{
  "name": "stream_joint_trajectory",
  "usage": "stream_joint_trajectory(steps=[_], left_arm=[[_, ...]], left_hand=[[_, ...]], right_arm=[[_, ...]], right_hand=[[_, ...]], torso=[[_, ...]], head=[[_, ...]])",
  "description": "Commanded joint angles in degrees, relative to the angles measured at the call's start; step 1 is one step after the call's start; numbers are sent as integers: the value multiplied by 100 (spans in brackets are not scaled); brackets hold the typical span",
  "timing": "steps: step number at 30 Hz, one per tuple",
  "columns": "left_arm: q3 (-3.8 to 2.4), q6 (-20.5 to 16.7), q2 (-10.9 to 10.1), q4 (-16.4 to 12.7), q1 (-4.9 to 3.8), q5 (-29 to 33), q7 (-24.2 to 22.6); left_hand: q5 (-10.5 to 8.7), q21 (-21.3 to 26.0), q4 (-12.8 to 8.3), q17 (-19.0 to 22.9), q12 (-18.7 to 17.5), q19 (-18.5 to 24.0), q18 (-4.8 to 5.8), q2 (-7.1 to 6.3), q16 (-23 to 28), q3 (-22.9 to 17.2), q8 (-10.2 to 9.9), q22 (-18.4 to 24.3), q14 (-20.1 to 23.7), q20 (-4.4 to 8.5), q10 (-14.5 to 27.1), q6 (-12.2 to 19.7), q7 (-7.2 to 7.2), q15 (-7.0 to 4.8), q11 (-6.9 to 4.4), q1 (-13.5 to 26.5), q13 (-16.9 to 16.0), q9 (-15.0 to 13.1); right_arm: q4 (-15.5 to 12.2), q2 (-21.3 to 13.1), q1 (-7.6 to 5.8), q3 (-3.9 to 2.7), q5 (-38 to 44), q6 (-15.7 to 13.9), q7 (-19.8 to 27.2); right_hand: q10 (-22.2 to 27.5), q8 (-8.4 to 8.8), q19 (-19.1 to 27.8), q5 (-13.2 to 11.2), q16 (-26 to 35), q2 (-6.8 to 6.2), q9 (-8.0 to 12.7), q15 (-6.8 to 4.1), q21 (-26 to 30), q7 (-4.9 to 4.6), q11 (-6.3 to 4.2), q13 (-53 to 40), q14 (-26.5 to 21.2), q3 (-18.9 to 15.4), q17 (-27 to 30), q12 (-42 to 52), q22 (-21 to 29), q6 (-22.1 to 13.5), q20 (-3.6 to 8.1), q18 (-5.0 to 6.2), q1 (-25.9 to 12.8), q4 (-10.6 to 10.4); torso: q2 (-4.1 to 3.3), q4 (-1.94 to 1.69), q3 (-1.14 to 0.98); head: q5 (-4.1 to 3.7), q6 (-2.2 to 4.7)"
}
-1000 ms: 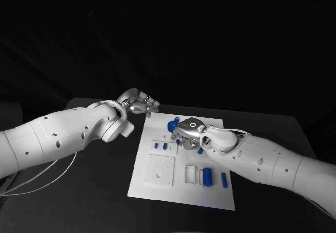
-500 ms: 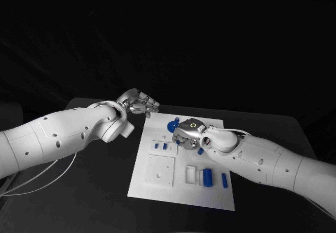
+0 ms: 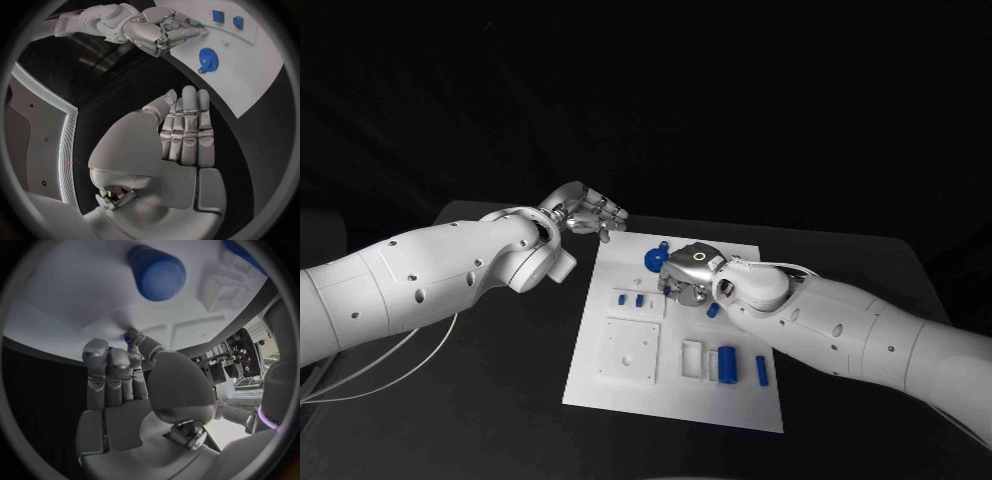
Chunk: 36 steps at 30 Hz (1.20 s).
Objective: Assemble the parts on the task board
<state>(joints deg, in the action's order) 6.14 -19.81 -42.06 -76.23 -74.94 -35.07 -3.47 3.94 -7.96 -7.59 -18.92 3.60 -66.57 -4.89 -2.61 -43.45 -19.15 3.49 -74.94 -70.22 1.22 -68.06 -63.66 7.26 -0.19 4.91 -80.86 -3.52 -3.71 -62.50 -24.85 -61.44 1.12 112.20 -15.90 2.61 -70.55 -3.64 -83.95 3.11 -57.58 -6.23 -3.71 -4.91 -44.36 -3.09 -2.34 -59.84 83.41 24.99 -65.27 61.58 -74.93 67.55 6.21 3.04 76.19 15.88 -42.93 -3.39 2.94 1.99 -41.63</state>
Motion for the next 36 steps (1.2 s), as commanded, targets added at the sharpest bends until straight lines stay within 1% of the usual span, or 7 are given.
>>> stream_joint_trajectory(steps=[1,10,19,28,30,34,36], left_arm=[[-4,63,3,-4,-6,-16,-15],[-4,76,0,2,-6,-24,2],[-4,75,-3,8,-6,-31,4],[-4,77,0,21,-6,-35,5],[-4,76,2,24,-6,-37,5],[-4,74,3,27,-6,-42,5],[-4,73,2,28,-6,-43,6]], left_hand=[[-18,37,40,-6,-23,-27,-33,-19,21,-10,12,-120,-29,7,37,43,6,6,16,-5,7,2],[-15,38,38,-6,-23,-29,-34,-22,21,-11,11,-123,-30,8,36,44,6,5,16,-15,7,2],[-12,35,35,-5,-24,-29,-35,-24,22,-13,11,-126,-30,9,47,46,8,6,19,-24,7,2],[-12,29,29,-5,-23,-29,-37,-21,23,-18,11,-129,-30,10,47,47,10,5,19,-36,7,2],[-12,29,29,-5,-23,-29,-37,-21,23,-18,11,-129,-30,10,47,47,10,5,19,-36,7,2],[-12,29,29,-5,-23,-29,-37,-21,23,-18,11,-129,-30,10,47,47,10,5,19,-36,7,2],[-12,29,29,-5,-23,-29,-37,-21,23,-18,11,-129,-30,10,47,47,10,5,19,-36,7,2]], right_arm=[[36,-22,19,14,57,223,-116],[25,-74,19,14,-8,218,-160],[10,-118,19,13,-170,189,-176],[-24,-155,19,13,-278,165,-162],[-36,-165,19,13,-296,164,-159],[-53,-184,19,13,-320,192,-149],[-57,-189,19,12,-329,222,-142]], right_hand=[[0,12,-153,3,-7,14,-2,39,27,-1,38,-18,0,34,11,34,-502,-17,-51,55,-19,25],[-9,9,-154,160,6,-64,0,41,47,-22,50,-51,-3,6,27,34,-496,-243,-53,69,-83,10],[-32,2,-208,370,-29,46,-3,75,111,-64,98,-84,6,-1246,0,29,-487,-280,-90,110,-260,-397],[-21,6,-220,553,-23,34,3,58,148,-65,88,-87,1,-1694,-1,7,-492,-469,-79,111,-185,-582],[-18,10,-221,755,-26,48,6,55,151,-70,84,-85,3,-1697,-5,1,-493,-488,-75,107,-155,-564],[-9,12,-219,1389,-20,91,9,54,152,-80,87,-96,0,-1550,-5,-3,-496,-457,-69,103,-187,-411],[-2,10,-219,1453,-22,129,8,56,142,-90,92,-104,1,-1332,-9,-2,-499,-423,-72,106,-254,-248]], torso=[[2,-2,2],[0,2,-3],[-1,0,-8],[-2,0,-3],[-2,-1,0],[-1,-5,3],[-1,-7,4]], head=[[-9,2],[-20,5],[-35,10],[-48,17],[-51,23],[-62,28],[-62,20]])
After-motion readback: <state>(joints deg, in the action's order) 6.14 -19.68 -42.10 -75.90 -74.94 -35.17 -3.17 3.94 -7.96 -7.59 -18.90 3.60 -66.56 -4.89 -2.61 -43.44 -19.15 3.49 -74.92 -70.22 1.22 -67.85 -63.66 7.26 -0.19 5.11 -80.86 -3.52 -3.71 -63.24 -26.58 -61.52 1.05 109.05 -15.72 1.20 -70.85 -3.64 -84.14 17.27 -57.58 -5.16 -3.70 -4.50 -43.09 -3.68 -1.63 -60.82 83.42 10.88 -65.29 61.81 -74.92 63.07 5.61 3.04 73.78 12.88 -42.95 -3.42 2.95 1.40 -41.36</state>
